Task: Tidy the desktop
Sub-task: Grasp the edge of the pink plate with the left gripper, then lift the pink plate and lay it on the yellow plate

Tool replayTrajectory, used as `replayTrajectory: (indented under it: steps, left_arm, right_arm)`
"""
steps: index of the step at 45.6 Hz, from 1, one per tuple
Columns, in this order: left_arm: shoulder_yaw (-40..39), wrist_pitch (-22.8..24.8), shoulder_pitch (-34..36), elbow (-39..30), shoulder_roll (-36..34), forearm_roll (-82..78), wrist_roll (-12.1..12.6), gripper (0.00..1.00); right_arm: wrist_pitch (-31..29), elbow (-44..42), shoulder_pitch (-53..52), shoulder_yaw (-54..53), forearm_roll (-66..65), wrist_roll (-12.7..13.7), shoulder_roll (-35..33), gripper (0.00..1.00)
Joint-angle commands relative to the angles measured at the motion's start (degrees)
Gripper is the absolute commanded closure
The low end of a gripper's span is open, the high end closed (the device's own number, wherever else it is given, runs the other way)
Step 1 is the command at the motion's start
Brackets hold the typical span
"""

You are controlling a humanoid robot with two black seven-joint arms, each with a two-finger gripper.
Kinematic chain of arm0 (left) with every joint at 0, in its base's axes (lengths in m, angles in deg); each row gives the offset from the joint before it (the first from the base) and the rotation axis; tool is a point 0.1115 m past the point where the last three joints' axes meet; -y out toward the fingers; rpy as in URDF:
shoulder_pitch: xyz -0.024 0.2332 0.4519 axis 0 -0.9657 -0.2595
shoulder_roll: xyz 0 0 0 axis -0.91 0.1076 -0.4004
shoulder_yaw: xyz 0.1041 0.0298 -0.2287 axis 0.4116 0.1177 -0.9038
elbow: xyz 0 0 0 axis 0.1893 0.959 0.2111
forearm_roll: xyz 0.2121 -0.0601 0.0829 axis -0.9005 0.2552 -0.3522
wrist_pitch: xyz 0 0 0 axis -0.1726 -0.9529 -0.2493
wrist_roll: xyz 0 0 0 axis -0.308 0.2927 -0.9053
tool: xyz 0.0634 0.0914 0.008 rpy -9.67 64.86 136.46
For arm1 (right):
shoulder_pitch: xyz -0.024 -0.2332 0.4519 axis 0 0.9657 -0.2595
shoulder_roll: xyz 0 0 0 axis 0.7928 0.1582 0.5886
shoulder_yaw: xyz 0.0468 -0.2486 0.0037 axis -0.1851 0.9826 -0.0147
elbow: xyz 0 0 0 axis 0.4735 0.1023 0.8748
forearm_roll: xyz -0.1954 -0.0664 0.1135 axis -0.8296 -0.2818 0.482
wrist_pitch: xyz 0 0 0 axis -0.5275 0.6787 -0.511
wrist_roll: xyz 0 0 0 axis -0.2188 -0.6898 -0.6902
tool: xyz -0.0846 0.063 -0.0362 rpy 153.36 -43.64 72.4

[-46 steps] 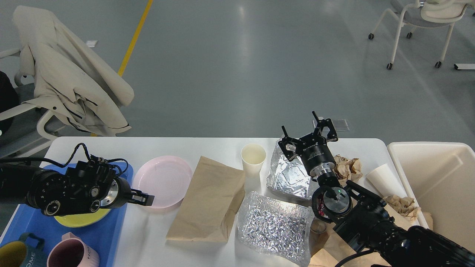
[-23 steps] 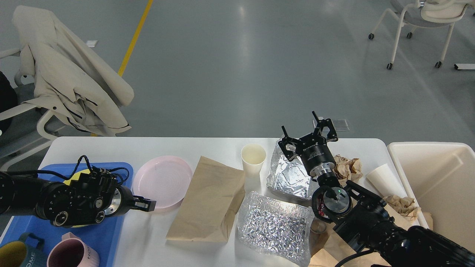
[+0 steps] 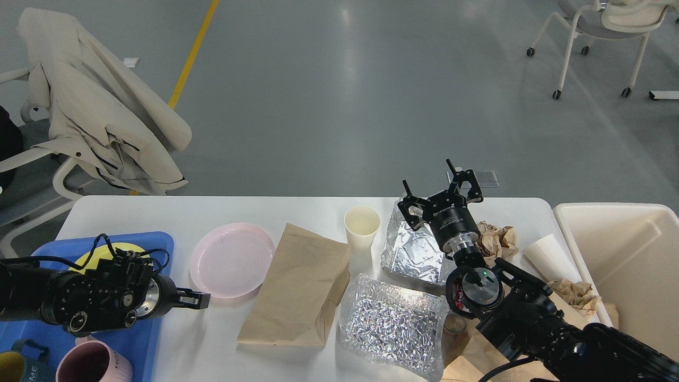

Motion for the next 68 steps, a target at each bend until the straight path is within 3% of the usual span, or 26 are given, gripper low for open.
replayTrajectory:
  steps: [1, 17, 45, 57, 68]
  left_arm:
    - [-0.62, 0.01, 0.38, 1.49, 0.21, 2.4, -0.34, 0.26]
    - [-1.49, -1.48, 0.03, 2.19, 0.65, 5.66, 0.71, 0.27]
    - [-6.33, -1.39, -6.56, 15.47, 7.41, 8.12, 2.12, 0.42]
    - [-6.51, -1.31, -6.56, 15.56, 8.03, 8.03, 3.35, 0.78]
    - [-6.33, -1.22, -6.39, 15.56, 8.29, 7.33, 4.58, 0.98]
  right_arm:
    - [-0.04, 0.0, 0.0, 0.0, 0.04, 0.0, 0.0, 0.0]
    - [-0.04, 0.0, 0.0, 0.0, -0.04, 0.0, 0.0, 0.0]
    - [0.05, 0.0, 0.0, 0.0, 0.04, 0.0, 0.0, 0.0]
    - [0.05, 0.0, 0.0, 0.0, 0.05, 0.0, 0.0, 0.0]
    - [0.05, 0.0, 0.0, 0.0, 0.04, 0.0, 0.0, 0.0]
